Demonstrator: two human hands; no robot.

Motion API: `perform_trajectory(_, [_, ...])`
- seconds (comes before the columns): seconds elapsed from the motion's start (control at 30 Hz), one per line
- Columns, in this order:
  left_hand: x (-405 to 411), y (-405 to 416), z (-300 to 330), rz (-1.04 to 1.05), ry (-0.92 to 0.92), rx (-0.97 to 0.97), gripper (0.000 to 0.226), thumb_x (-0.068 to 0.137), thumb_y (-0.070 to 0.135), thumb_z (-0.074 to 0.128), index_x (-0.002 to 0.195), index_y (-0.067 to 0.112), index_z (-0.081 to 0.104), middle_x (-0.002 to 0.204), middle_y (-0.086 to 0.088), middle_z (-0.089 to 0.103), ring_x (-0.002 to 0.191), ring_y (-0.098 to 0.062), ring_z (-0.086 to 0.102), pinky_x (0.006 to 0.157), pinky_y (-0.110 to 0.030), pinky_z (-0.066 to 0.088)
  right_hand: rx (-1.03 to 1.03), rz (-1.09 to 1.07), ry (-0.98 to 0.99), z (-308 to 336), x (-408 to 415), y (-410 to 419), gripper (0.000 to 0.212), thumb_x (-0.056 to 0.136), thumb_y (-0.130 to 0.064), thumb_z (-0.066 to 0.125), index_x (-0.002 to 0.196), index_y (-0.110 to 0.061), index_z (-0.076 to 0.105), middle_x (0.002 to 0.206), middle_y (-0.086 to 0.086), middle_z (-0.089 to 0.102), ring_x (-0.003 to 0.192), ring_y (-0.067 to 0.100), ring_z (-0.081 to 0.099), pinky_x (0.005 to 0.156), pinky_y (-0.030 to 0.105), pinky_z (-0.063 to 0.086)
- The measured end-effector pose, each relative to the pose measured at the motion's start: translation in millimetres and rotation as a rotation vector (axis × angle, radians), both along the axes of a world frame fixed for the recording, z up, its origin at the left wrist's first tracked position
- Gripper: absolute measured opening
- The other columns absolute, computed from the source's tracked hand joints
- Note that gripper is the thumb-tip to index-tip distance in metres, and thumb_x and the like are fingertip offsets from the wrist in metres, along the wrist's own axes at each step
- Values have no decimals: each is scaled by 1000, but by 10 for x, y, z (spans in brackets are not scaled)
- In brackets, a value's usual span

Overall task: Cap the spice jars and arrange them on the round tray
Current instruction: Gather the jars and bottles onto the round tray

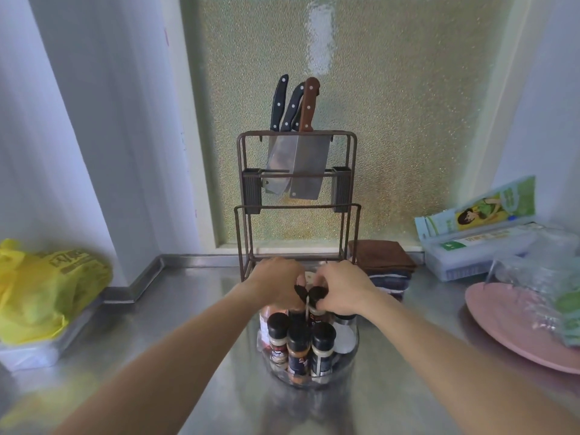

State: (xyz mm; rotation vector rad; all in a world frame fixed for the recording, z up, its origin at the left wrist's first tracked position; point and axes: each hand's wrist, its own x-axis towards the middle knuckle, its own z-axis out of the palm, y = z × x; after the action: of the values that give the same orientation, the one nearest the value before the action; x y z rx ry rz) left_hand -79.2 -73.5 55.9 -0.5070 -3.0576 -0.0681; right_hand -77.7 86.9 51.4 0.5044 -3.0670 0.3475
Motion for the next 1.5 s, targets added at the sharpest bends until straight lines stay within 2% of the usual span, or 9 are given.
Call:
perform_trajectory(0.27, [-37, -6, -76, -62, 112, -181, 45, 69, 50, 80, 110, 33, 75, 102, 11, 76, 104, -19, 67, 95, -36, 48, 149, 7, 92, -125, 21, -13, 31, 83, -26, 73, 113, -18, 73, 107, 10, 73, 111, 32, 61, 87, 38, 51])
perform_trajectory(0.5, [9, -34, -73, -103, 173, -287, 52, 78, 59, 73, 125, 37, 69, 127, 3, 65, 124, -23, 57, 111, -44, 39, 156, 16, 146, -118, 128, 7, 38, 86, -31, 74, 121, -17, 69, 112, 9, 72, 114, 34, 59, 91, 42, 51])
perform_trajectory(0.73, [386, -361, 226, 136, 442, 333, 61, 94, 66, 45, 141, 29, 54, 135, -4, 62, 117, -24, 62, 102, -44, 49, -381, -195, 271, -31, 448, 418, 35, 93, -38, 69, 125, -25, 66, 121, -7, 63, 104, 14, 66, 93, 28, 53])
perform_trajectory(0.9, [704, -757, -272, 402, 153, 722, 59, 84, 49, 37, 134, 21, 53, 126, -8, 65, 99, -31, 67, 92, -46, 51, -647, -405, 68, -556, 647, 703, 42, 97, -35, 64, 136, -20, 57, 135, -1, 61, 114, 20, 66, 94, 29, 54])
perform_trajectory(1.0, [809, -804, -660, 497, -106, 819, 74, 70, 44, 42, 139, 16, 48, 123, -13, 64, 76, -26, 75, 90, -47, 54, -796, -463, -184, -829, 724, 621, 51, 101, -26, 56, 150, -21, 42, 149, 4, 49, 91, 29, 73, 50, 15, 51])
perform_trajectory(1.07, [873, -779, -846, 514, -275, 885, 83, 65, 40, 53, 143, 14, 42, 136, -17, 58, 72, -25, 76, 84, -43, 58, -809, -458, -293, -906, 786, 526, 55, 100, -20, 55, 152, -25, 36, 144, 5, 49, 76, 27, 73, 38, 15, 43])
perform_trajectory(1.17, [879, -676, -1047, 491, -370, 931, 75, 82, 27, 67, 150, 12, 38, 148, -14, 50, 72, -10, 67, 55, -20, 57, -807, -449, -359, -946, 856, 379, 47, 97, -15, 55, 134, -38, 35, 117, -3, 53, 70, 32, 77, 41, 22, 46])
perform_trajectory(1.43, [827, -399, -1183, 513, -250, 1056, 40, 102, 31, 55, 139, 18, 51, 103, -2, 76, 70, -7, 75, 64, -21, 58, -878, -485, -344, -1106, 806, 242, 52, 99, -17, 51, 144, -36, 33, 111, 0, 70, 62, 30, 79, 52, 35, 62])
perform_trajectory(1.5, [834, -357, -1157, 535, -256, 1118, 30, 104, 27, 54, 131, 14, 53, 99, -8, 76, 56, -5, 73, 49, -17, 54, -913, -511, -354, -1120, 793, 236, 49, 99, -17, 51, 143, -32, 35, 110, 2, 70, 64, 32, 79, 58, 40, 65])
